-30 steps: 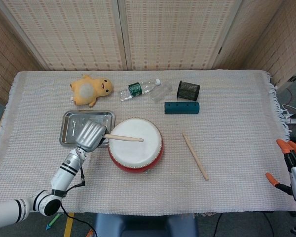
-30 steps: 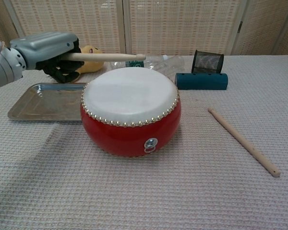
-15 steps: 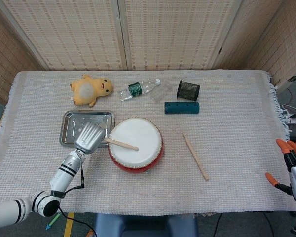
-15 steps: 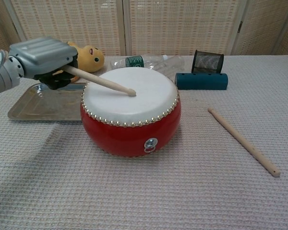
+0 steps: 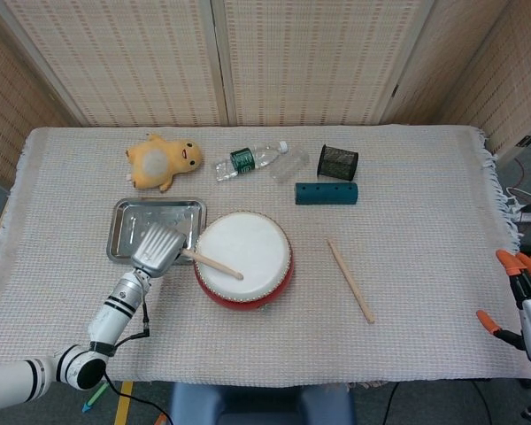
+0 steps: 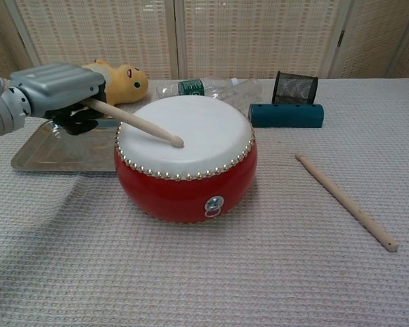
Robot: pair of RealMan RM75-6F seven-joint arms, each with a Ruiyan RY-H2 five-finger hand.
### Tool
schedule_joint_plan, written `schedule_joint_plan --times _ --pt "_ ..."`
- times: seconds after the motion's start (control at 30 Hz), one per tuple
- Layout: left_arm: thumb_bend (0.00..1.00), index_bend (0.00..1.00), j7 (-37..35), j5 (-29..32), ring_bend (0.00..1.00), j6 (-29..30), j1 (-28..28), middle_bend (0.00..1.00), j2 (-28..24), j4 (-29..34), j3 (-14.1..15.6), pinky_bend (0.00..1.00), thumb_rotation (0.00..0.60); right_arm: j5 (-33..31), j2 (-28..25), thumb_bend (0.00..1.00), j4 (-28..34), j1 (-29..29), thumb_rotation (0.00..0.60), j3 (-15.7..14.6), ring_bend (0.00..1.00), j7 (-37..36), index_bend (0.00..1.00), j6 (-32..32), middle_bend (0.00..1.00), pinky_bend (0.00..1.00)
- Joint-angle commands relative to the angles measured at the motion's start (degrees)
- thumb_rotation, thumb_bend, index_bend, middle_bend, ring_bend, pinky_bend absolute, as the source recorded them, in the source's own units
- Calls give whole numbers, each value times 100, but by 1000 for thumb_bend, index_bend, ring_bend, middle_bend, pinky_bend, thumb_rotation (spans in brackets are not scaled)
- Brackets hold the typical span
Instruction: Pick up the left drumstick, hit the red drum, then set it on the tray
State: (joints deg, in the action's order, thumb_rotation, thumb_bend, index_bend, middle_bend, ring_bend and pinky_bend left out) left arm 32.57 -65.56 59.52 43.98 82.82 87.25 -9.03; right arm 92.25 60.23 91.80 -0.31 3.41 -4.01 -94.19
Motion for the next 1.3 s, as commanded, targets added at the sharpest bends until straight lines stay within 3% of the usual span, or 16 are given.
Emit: schedule_joint_plan --times 0.03,0.17,0.27,0.67,0.73,0.83,0.97,1.3 --pt "865 1000 154 -2 947 163 -20 1000 101 -94 21 1000 600 1 -3 179 7 1 600 4 0 4 0 -4 125 108" --pt "864 1000 -718 265 950 415 -205 1000 76 229 -411 1000 600 -7 1 180 10 -7 600 -5 0 16 0 0 125 108" --pt "864 1000 -1028 375 950 371 -249 1000 -40 350 -536 1000 600 -18 4 180 8 -10 600 -2 0 17 0 0 125 108" --pt "864 1000 29 79 950 366 -82 1000 407 -398 5 1000 600 -40 9 180 19 16 600 1 0 44 0 58 125 108" --pt "864 1000 39 83 950 454 -95 1000 432 -395 -49 1000 600 -39 5 180 25 11 600 0 0 51 0 50 125 108" --pt "865 1000 -579 206 950 570 -209 1000 345 -78 -338 1000 600 -39 -2 179 30 -3 600 -4 0 56 0 31 126 108" --pt "865 1000 -1258 499 950 305 -282 1000 -8 425 -612 1000 600 -37 4 180 27 -2 600 -5 0 46 0 33 125 108" --pt "865 1000 -189 228 949 411 -115 1000 338 -309 -144 1000 600 -61 19 180 -8 4 600 -5 0 17 0 61 125 108"
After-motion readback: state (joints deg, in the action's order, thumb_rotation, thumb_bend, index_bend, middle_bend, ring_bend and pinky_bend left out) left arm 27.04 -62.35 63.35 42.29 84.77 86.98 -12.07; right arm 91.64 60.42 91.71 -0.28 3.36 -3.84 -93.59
